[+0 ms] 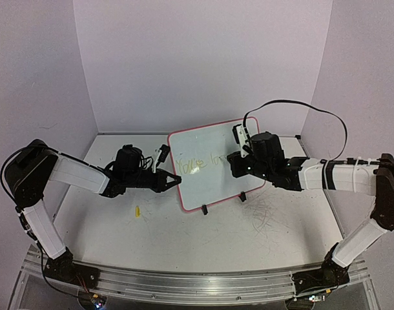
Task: Write a sentence on the whiteboard
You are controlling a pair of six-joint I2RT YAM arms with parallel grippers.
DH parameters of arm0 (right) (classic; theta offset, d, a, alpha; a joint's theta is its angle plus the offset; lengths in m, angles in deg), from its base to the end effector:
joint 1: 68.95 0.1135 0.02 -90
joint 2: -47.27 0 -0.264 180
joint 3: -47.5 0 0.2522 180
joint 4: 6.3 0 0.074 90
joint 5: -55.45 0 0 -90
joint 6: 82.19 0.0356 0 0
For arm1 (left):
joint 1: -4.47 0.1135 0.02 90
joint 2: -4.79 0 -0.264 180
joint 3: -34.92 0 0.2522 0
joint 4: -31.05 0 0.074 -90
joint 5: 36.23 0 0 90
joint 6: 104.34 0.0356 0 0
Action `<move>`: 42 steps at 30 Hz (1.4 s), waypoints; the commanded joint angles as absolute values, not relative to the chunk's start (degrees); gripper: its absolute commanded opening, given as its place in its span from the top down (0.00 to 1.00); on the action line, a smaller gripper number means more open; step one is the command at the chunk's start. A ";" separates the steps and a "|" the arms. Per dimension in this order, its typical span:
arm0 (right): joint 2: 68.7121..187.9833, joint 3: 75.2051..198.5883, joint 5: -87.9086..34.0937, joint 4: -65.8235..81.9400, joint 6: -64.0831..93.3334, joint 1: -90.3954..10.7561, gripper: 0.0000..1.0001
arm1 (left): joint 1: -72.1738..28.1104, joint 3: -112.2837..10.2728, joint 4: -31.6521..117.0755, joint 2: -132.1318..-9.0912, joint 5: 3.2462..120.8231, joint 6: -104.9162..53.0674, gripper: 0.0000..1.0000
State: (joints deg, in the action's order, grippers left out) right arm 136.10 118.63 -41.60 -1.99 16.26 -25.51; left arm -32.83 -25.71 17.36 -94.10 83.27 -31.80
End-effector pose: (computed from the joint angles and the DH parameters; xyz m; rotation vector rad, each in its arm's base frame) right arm 0.2617 0.2418 0.2598 -0.5169 1.9136 0.4746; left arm 0.2712 -0.2287 0.1745 0.7089 1.9997 -1.1070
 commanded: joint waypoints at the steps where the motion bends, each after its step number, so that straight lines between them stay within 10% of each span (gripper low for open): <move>1: 135.77 118.75 -42.41 -2.73 16.92 -25.35 1.00 | -33.42 -25.35 26.09 -95.96 79.73 -27.21 1.00; 42: 134.81 120.94 -43.70 -2.32 16.67 -25.33 1.00 | -33.42 -25.51 26.19 -96.02 79.96 -27.26 1.00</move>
